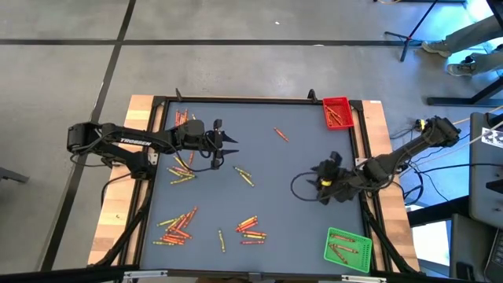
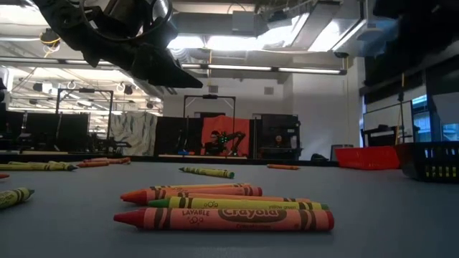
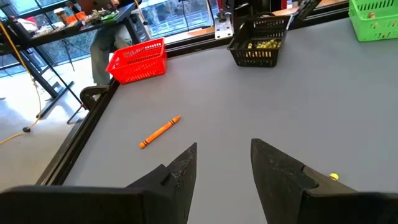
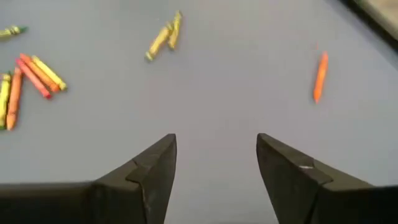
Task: Sort crayons
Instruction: Put the green crayon into the black basket
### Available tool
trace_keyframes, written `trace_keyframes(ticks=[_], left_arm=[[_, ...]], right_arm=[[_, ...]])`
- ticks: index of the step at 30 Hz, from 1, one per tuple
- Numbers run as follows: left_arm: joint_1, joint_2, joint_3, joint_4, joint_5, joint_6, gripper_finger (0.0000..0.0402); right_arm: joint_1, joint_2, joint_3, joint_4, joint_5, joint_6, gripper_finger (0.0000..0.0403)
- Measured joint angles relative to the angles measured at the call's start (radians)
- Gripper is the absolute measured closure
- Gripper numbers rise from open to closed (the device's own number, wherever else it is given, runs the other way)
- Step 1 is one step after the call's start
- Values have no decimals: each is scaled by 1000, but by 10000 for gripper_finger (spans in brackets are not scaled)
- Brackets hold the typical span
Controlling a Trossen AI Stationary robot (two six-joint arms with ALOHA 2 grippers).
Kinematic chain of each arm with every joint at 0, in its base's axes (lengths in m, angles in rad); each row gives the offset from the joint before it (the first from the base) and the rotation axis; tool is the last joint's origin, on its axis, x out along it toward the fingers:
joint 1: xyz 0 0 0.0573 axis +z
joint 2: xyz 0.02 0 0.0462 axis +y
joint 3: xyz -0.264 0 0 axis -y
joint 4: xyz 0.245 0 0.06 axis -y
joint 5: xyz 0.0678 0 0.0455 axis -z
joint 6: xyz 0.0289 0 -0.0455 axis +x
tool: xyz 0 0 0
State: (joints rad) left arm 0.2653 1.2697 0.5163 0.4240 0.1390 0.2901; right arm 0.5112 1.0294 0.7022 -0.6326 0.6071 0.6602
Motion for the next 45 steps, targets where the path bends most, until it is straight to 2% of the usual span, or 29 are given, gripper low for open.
trace_keyframes(ticks=[3, 7, 16, 27, 36, 45], left_arm=[[0, 0, 0, 0, 0, 0, 266], [0, 0, 0, 0, 0, 0, 266], [0, 0, 0, 0, 0, 0, 266], [0, 0, 0, 0, 0, 0, 266], [0, 0, 0, 8, 1, 0, 266], [0, 0, 0, 8, 1, 0, 266]], right_arm=[[-68, 47, -24, 129, -21, -115, 183], [-178, 143, -45, 280, -105, -240, 183], [-344, 455, -50, 767, -295, -495, 183], [-437, 762, -47, 1270, -399, -536, 183], [-447, 901, 80, 1287, -428, -538, 183], [-459, 978, 181, 1176, -413, -555, 183]])
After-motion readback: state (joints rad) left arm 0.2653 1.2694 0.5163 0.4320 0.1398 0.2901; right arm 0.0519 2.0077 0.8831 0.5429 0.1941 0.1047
